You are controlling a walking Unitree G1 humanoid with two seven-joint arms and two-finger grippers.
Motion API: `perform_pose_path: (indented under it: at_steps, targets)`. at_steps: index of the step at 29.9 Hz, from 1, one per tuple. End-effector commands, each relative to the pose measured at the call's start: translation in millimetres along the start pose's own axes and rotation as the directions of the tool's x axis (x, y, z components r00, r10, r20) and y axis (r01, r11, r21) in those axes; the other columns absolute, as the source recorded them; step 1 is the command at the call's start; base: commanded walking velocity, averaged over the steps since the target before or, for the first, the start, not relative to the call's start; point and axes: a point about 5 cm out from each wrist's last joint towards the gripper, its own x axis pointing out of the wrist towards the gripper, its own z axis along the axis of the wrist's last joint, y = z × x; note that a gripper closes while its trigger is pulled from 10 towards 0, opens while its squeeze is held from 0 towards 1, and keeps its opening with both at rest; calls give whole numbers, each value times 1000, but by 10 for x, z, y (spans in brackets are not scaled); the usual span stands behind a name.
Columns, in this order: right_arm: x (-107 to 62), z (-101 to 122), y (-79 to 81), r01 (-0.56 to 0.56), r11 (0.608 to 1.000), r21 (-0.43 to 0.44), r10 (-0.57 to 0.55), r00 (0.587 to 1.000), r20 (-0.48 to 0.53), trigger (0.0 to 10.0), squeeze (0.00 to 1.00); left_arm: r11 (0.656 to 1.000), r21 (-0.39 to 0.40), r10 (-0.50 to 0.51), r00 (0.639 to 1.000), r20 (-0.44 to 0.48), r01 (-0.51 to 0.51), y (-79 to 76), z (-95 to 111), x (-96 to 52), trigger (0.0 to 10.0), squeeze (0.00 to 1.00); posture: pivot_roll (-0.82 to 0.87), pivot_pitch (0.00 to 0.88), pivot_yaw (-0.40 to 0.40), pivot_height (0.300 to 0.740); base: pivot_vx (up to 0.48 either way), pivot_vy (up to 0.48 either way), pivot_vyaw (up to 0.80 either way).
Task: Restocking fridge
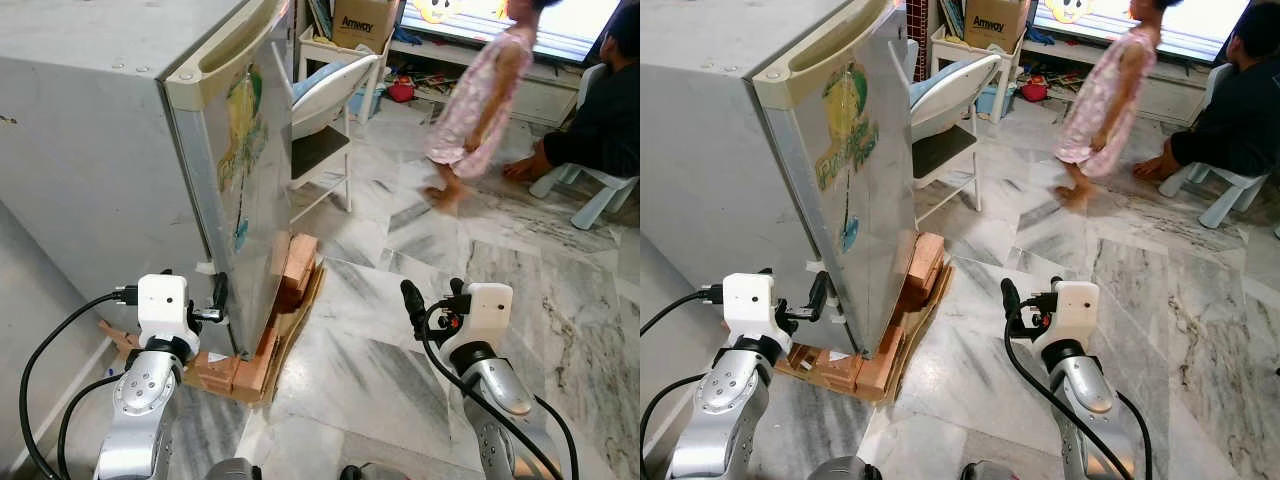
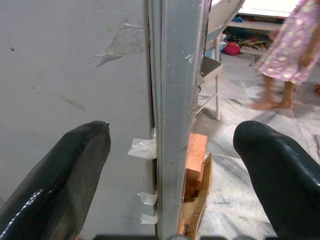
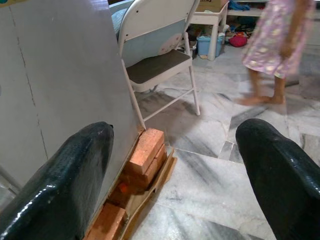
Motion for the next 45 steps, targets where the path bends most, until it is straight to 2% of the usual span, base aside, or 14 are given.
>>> perform_pose_path:
  at_steps: [1, 8, 9, 10, 11, 22, 25, 27, 34, 41, 43, 45]
  targets:
    - [7, 17, -26, -2, 1000, -4, 2, 1000, -3, 10000, 0, 1000, 6, -2, 1000, -5, 2, -4, -6, 0, 10000, 0, 86, 0, -55, 740, 0, 0, 0]
    - [7, 17, -26, -2, 1000, -4, 2, 1000, -3, 10000, 0, 1000, 6, -2, 1000, -5, 2, -4, -6, 0, 10000, 0, 86, 0, -55, 740, 0, 0, 0]
    - [10, 20, -24, -4, 1000, -5, 4, 1000, -2, 10000, 0, 1000, 6, -2, 1000, -5, 2, -3, -9, -1, 10000, 0, 0, 0, 0, 740, 0, 0, 0]
    - [30, 52, -49, 12, 1000, -12, -12, 1000, 16, 10000, 0, 1000, 0, -17, 1000, -12, 17, -64, -39, 29, 10000, 0, 57, 2, -63, 740, 0, 0, 0]
    - [51, 92, -80, 34, 999, -20, -33, 999, 38, 10000, 0, 999, -7, -36, 999, -19, 36, -139, -74, 64, 10000, 0, 57, 2, -62, 740, 0, 0, 0]
    - [66, 107, -63, 26, 999, -18, -26, 999, 48, 10000, 0, 999, 3, -39, 999, -24, 39, -125, -96, 72, 10000, 0, 59, 2, -66, 740, 0, 0, 0]
    - [68, 95, -67, 25, 999, -20, -24, 999, 42, 10000, 0, 999, 10, -44, 999, -17, 45, -98, -80, 152, 10000, 0, 54, 3, -72, 740, 0, 0, 0]
    - [62, 67, -76, 21, 999, -36, -21, 1000, 23, 10000, 0, 995, 35, -89, 996, -11, 89, -109, -52, 250, 10000, 0, 46, 4, -71, 740, 0, 0, 0]
    - [24, 36, -116, 39, 998, -51, -38, 999, 13, 10000, 0, 987, 82, -141, 990, -11, 141, -33, 37, 531, 10000, 0, 16, 1, -59, 740, 0, 0, 0]
    - [-10, 39, -125, 46, 997, -57, -45, 999, 15, 10000, 0, 984, 103, -146, 989, 9, 145, -5, 140, 758, 10000, 0, -1, 5, -55, 740, 0, 0, 0]
    - [-10, 38, -121, 45, 997, -66, -44, 999, 12, 10000, 0, 985, 124, -123, 992, 11, 121, 45, 153, 818, 10000, 0, -7, 10, -50, 740, 0, 0, 0]
    - [-11, 47, -124, 43, 997, -71, -42, 999, 16, 10000, 0, 992, 91, -85, 996, 8, 84, 103, 171, 853, 10000, 0, -11, 17, -49, 740, 0, 0, 0]
